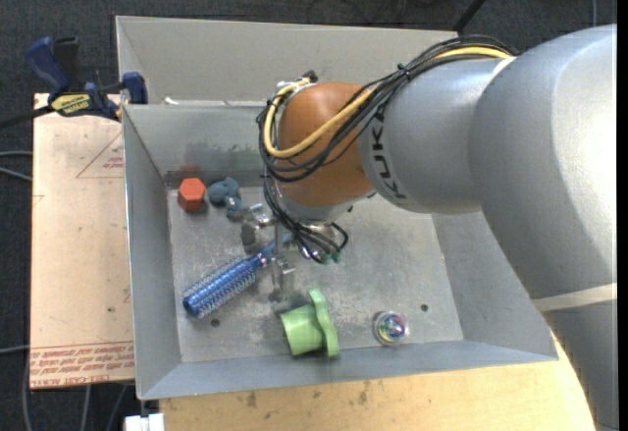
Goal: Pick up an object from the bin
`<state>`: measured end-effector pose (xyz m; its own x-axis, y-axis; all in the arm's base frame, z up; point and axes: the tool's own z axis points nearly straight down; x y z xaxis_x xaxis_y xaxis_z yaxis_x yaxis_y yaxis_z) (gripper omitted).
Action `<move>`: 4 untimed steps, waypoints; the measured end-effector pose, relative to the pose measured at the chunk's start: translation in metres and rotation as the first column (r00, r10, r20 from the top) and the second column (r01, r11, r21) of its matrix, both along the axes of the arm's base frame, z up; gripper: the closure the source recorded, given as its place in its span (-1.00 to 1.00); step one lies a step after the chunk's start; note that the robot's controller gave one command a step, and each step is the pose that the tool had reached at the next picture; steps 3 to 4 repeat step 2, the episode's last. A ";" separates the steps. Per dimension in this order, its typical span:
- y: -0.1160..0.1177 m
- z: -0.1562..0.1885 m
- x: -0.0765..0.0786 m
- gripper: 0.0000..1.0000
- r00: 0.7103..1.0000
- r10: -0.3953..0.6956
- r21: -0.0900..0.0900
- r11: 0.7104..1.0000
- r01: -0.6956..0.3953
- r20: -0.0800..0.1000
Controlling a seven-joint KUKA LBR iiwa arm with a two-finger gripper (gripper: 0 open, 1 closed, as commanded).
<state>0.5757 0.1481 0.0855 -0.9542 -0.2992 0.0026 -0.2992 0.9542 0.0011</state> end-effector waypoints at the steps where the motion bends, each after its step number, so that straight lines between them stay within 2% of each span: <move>1: 0.000 0.001 0.001 1.00 1.000 -0.001 0.001 1.000 0.001 0.001; 2: -0.011 0.157 -0.010 1.00 1.000 0.003 0.002 1.000 -0.003 0.012; 4: -0.011 0.157 -0.010 1.00 1.000 0.003 0.002 1.000 -0.003 0.012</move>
Offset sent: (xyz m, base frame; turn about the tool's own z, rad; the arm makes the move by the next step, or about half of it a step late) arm 0.0000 0.0000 0.0000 0.0000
